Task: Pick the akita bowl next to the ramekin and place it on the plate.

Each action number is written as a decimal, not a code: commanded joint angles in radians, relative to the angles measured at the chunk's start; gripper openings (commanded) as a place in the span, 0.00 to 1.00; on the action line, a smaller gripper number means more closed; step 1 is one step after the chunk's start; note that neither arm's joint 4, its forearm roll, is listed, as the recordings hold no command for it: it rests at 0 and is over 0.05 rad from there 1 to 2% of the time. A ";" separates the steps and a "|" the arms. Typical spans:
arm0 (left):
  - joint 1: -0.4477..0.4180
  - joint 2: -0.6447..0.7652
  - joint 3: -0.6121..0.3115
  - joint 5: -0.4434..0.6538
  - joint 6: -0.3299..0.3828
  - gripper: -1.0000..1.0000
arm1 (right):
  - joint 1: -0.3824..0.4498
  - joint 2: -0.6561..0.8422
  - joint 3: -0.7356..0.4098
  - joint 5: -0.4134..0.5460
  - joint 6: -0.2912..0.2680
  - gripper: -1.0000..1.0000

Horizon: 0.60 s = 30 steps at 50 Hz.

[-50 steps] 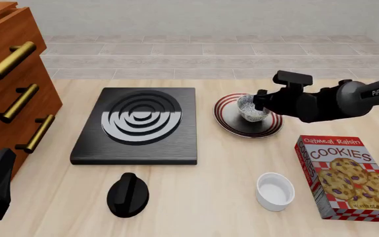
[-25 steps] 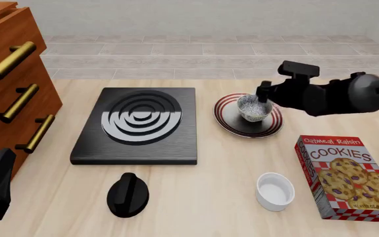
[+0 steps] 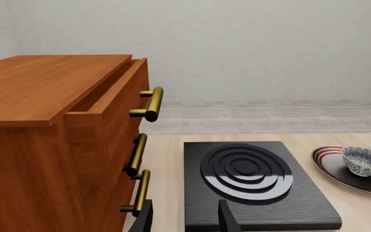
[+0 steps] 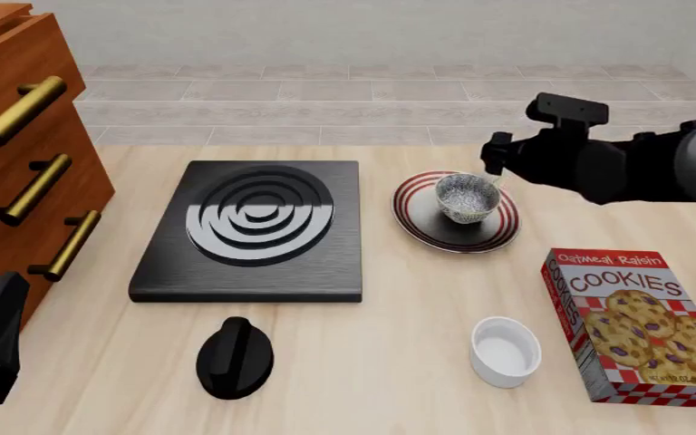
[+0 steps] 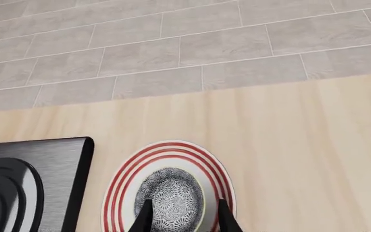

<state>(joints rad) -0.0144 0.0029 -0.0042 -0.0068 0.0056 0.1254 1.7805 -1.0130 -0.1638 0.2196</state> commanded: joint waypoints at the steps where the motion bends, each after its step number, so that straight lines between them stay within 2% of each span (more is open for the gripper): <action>1: 0.000 0.000 0.000 0.000 0.000 1.00 | -0.005 -0.043 0.021 0.007 0.000 1.00; 30: 0.000 0.000 0.000 0.000 0.000 1.00 | 0.025 -0.177 0.082 0.030 0.015 1.00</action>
<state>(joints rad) -0.0144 0.0029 -0.0042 -0.0068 0.0056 0.1410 1.6403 -0.9475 -0.1396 0.2298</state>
